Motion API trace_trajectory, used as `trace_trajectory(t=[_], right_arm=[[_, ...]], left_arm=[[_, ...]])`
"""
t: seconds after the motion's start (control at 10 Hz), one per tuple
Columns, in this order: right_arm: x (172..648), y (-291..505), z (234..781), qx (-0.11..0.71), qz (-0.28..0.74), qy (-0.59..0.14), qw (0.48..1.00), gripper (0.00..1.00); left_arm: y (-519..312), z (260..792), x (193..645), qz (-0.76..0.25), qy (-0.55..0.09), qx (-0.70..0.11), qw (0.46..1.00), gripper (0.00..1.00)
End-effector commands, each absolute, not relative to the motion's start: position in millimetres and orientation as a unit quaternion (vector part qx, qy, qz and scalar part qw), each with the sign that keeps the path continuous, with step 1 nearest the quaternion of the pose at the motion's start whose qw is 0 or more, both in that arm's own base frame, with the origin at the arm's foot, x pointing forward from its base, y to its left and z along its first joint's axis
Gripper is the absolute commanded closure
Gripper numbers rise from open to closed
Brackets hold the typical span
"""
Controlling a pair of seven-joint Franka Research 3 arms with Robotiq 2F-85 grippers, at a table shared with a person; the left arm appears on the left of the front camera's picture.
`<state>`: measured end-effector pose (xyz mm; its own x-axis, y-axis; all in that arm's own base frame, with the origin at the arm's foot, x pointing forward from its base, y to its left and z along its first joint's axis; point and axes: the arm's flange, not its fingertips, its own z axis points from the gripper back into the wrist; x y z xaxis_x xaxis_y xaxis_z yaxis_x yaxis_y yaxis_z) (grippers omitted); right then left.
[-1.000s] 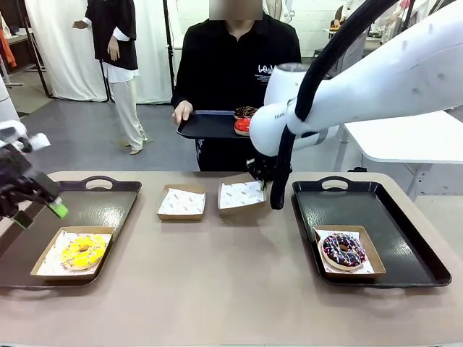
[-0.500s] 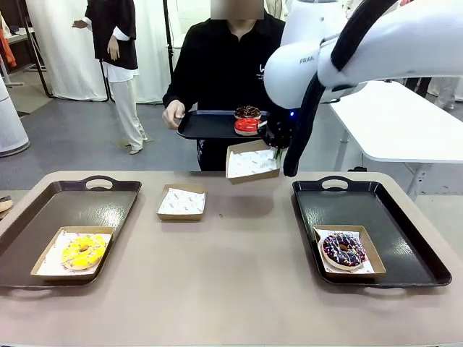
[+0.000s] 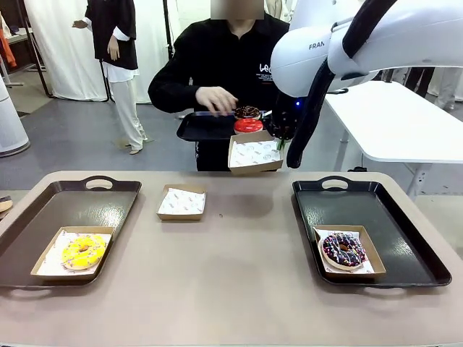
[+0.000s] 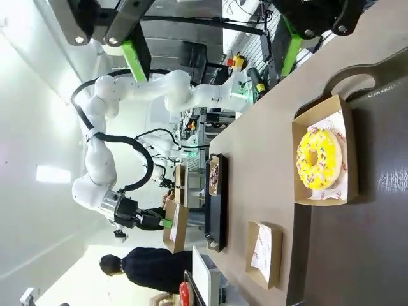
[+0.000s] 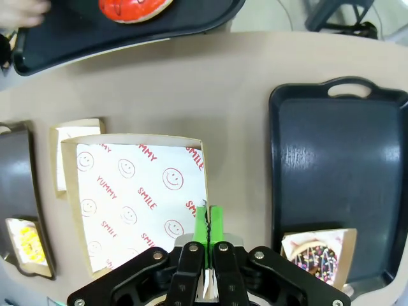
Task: Individually package the donuts and arrange them on the tray.
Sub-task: Place the picked Paper togo box on the Handle tray while simultaneously picking up another Paper togo box from the table with the other hand.
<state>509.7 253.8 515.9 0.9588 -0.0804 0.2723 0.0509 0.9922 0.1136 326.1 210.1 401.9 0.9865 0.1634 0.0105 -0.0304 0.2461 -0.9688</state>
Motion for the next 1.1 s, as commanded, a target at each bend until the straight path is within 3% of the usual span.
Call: trace_trajectory(t=[0.0, 0.5, 1.0], right_arm=[[502, 250, 516, 0.062, -0.047, -0.134, 0.988, 1.0], [512, 247, 511, 0.053, -0.057, -0.095, 0.992, 1.0], [509, 246, 509, 0.048, -0.047, -0.11, 0.992, 1.0]], left_arm=[[208, 400, 318, 0.071, -0.063, -0.618, 0.78, 0.0], [213, 395, 319, 0.076, -0.054, -0.612, 0.786, 0.0], [213, 395, 319, 0.076, -0.054, -0.612, 0.786, 0.0]])
